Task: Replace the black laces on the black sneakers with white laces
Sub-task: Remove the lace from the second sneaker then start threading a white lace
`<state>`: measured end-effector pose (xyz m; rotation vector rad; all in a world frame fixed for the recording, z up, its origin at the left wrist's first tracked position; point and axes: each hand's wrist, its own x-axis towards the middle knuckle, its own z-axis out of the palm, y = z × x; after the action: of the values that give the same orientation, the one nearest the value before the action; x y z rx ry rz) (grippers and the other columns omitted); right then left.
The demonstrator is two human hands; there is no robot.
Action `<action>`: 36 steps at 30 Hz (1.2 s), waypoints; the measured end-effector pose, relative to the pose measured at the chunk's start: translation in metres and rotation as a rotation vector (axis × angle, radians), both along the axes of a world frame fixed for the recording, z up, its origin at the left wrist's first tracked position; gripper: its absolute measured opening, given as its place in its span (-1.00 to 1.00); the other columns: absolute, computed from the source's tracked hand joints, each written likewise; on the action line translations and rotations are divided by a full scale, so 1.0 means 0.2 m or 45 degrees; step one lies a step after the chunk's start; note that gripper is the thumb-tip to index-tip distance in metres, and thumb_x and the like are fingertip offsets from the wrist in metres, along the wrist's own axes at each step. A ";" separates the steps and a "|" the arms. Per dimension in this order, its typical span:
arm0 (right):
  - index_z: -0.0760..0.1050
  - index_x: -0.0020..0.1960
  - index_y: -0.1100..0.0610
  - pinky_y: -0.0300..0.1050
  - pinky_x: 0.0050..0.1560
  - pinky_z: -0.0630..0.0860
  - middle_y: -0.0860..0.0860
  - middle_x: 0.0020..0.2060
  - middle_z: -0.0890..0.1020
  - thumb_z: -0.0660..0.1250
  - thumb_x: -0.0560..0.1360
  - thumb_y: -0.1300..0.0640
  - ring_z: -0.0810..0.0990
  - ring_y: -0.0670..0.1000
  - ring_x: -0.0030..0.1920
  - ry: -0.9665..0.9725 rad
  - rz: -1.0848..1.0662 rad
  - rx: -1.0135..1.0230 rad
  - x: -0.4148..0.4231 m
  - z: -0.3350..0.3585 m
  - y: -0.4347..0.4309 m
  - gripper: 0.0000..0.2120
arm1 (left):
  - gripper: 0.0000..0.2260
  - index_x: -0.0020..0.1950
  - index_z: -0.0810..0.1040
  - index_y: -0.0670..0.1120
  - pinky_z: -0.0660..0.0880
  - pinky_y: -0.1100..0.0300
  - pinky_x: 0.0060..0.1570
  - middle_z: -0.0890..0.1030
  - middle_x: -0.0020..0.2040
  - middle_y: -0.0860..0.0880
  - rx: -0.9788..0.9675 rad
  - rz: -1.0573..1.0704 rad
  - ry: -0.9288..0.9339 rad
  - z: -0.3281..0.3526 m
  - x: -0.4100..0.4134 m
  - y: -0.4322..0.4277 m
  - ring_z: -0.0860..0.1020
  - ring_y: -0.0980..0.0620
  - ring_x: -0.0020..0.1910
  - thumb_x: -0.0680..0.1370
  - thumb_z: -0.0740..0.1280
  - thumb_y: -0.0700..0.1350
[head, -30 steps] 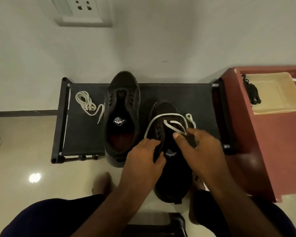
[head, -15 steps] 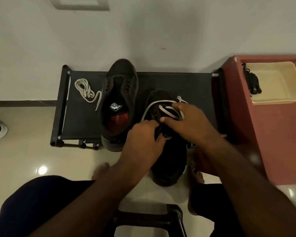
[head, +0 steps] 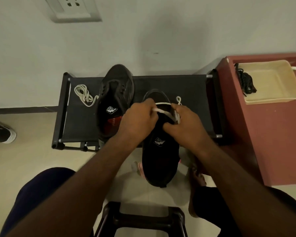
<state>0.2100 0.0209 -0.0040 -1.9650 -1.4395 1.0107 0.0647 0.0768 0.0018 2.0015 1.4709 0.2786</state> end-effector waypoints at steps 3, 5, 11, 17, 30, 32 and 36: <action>0.48 0.07 -0.10 -0.40 -0.18 0.40 -0.28 -0.18 0.45 0.46 0.42 0.14 0.52 -0.20 -0.14 0.023 -0.034 -0.047 0.01 0.01 0.05 -0.71 | -0.91 -0.04 0.52 -0.03 0.37 0.28 -0.47 0.51 -0.35 0.03 -0.174 0.404 -0.566 0.10 -0.06 0.07 0.46 0.14 -0.45 0.62 0.25 -0.15; 0.48 0.06 -0.09 -0.28 -0.09 0.46 -0.27 -0.18 0.44 0.46 0.43 0.14 0.56 -0.13 -0.06 0.050 -0.054 -0.060 0.00 0.01 0.07 -0.72 | -0.89 -0.06 0.49 -0.05 0.32 0.31 -0.52 0.48 -0.38 0.04 -0.103 0.754 -0.938 0.17 -0.15 0.14 0.39 0.15 -0.48 0.64 0.22 -0.15; 0.46 0.36 0.10 -0.44 -0.24 0.31 -0.29 -0.20 0.32 0.45 0.47 0.14 0.39 -0.25 -0.25 0.063 -0.119 -0.103 0.00 0.01 0.08 -0.52 | -0.74 0.15 0.44 -0.22 0.36 0.21 -0.49 0.52 -0.23 -0.11 0.055 1.203 -1.025 0.07 -0.43 0.29 0.45 0.07 -0.41 0.49 0.25 -0.17; 0.48 0.34 0.00 -0.32 -0.08 0.41 -0.23 -0.08 0.42 0.44 0.46 0.11 0.49 -0.17 -0.07 0.030 -0.050 -0.132 -0.03 0.02 0.04 -0.54 | -0.28 0.61 0.02 -0.09 0.55 0.31 0.07 0.03 0.58 -0.09 0.395 0.620 -0.375 0.15 -0.27 0.09 0.57 0.08 0.09 0.57 0.36 -0.13; 0.34 0.51 0.03 -0.21 -0.20 0.62 -0.15 0.30 0.53 0.27 0.57 0.35 0.68 -0.12 -0.20 0.435 -0.218 -0.233 0.07 -0.02 -0.02 -0.45 | -0.72 0.07 0.59 -0.07 0.47 0.18 -0.19 0.49 0.03 -0.01 0.014 0.022 0.230 -0.06 0.08 -0.12 0.53 0.06 -0.13 0.61 0.25 0.11; 0.30 0.53 0.03 -0.24 -0.21 0.60 -0.11 0.31 0.51 0.26 0.54 0.45 0.69 -0.12 -0.21 0.430 -0.153 -0.233 0.09 -0.03 0.00 -0.36 | -0.75 -0.05 0.58 -0.02 0.44 0.20 -0.31 0.55 -0.18 0.04 -0.025 0.057 0.219 -0.07 0.09 -0.11 0.54 0.09 -0.26 0.59 0.29 0.14; 0.18 0.58 0.01 -0.28 -0.12 0.62 0.13 0.24 0.58 0.24 0.56 0.46 0.72 -0.07 -0.09 0.446 -0.300 -0.047 0.14 0.01 0.06 -0.30 | -0.83 -0.16 0.59 -0.01 0.46 0.21 -0.37 0.54 -0.39 0.05 -0.197 0.100 -0.016 -0.10 0.08 -0.10 0.52 0.14 -0.42 0.56 0.36 0.05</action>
<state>0.2385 0.0323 -0.0018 -1.8180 -0.9832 1.2046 0.0810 0.0560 -0.0176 1.8193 1.5180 0.2031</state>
